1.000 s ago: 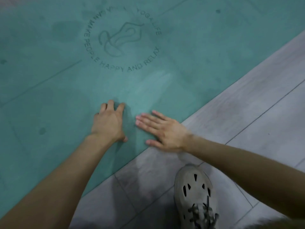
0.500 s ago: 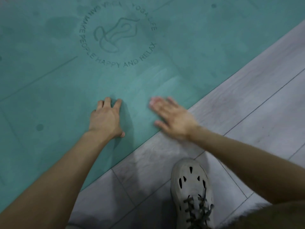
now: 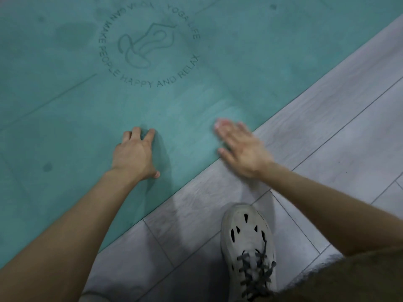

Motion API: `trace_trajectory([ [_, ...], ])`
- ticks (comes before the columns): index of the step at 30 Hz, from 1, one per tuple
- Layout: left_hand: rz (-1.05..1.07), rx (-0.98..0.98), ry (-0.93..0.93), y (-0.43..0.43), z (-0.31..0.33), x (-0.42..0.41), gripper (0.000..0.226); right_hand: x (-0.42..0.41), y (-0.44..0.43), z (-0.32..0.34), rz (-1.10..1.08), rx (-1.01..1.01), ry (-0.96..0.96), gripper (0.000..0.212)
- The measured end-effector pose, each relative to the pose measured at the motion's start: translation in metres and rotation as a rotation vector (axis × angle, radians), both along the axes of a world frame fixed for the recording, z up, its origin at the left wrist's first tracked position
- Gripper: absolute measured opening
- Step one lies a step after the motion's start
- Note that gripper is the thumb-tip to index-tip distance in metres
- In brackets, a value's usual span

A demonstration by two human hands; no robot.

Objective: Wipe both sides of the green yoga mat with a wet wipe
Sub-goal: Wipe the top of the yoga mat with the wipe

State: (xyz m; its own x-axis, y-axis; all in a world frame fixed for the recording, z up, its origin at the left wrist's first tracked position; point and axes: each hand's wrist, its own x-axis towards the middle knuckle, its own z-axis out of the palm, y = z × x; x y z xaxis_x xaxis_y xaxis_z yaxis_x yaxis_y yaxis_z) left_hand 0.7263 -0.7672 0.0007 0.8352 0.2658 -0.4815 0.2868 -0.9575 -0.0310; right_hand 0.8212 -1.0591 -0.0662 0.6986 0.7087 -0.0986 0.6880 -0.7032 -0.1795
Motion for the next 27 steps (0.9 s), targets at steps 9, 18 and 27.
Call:
trace_trajectory([
  [9, -0.005, 0.003, 0.036, -0.001, 0.005, 0.006, 0.136, -0.073, 0.050, 0.000, 0.552, 0.002, 0.067, 0.075],
  [18, 0.034, 0.005, 0.107, -0.005, 0.012, 0.018, 0.119, 0.052, -0.043, 0.004, -0.619, 0.039, 0.052, 0.078],
  [27, -0.029, 0.021, 0.013, -0.046, 0.018, 0.065, 0.090, -0.004, -0.020, 0.000, 0.454, 0.001, 0.010, 0.068],
])
